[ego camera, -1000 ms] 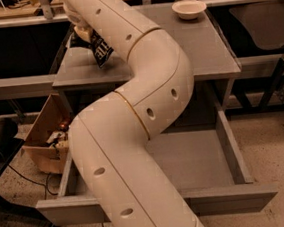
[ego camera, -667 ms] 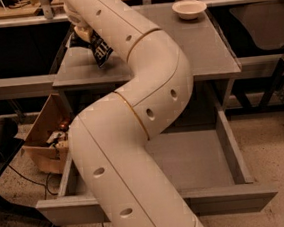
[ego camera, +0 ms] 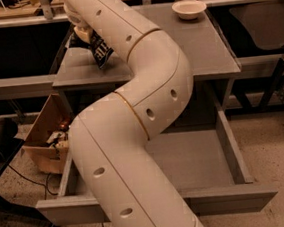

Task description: Pick blue chip bag from top drawer and place on counter

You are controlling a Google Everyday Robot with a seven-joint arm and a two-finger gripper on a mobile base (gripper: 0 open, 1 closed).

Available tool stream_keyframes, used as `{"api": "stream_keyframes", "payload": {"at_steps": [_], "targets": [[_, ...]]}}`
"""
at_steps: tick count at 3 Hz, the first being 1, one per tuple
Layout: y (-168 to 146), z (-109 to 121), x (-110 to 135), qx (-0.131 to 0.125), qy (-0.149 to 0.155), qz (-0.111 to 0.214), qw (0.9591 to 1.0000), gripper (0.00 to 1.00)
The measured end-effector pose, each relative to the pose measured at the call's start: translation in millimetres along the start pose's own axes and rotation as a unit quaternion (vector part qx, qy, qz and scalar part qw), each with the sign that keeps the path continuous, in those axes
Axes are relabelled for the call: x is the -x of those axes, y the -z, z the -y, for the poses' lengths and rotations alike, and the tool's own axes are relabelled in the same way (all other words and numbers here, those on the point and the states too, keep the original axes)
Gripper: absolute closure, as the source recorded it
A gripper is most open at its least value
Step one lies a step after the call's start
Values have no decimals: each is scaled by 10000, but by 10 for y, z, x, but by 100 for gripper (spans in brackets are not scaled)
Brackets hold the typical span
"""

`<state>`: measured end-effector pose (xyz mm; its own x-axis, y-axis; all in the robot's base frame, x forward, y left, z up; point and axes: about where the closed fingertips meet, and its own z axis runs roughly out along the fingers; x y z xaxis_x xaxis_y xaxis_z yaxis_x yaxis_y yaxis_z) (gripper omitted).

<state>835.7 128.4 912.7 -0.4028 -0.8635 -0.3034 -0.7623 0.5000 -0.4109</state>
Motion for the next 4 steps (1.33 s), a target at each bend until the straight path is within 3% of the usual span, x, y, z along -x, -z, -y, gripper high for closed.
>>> {"api": "stream_keyframes", "payload": {"at_steps": [1, 2, 3, 4], "targets": [[-1, 0, 0, 0, 0, 0, 10000, 11], [23, 17, 2, -15, -20, 28, 10000, 0], [380, 271, 22, -242, -320, 445, 9982, 0], [1029, 825, -208, -854, -1116, 933, 9857, 0]]}}
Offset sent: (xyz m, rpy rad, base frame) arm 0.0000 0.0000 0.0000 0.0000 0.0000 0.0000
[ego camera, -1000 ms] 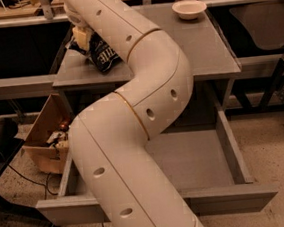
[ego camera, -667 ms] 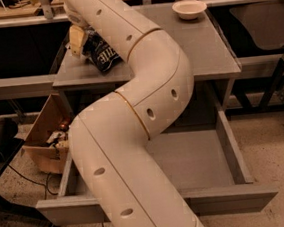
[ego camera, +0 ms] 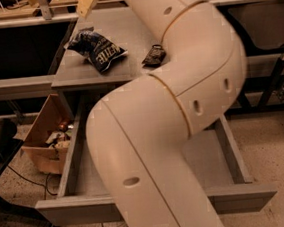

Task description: Pick blue chip bag from top drawer and place on counter

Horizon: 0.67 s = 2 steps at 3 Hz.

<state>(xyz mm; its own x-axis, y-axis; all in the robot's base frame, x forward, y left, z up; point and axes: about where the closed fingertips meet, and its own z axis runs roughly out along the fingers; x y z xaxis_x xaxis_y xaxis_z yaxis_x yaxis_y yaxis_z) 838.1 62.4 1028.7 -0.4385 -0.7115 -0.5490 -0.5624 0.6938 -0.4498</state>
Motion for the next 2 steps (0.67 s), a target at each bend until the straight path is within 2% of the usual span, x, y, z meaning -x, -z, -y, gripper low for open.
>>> {"api": "stream_keyframes", "payload": {"at_steps": [1, 2], "targets": [[858, 916, -173, -962, -1150, 853, 9850, 0], [1573, 1362, -530, -1502, -1797, 1327, 9631, 0]]}}
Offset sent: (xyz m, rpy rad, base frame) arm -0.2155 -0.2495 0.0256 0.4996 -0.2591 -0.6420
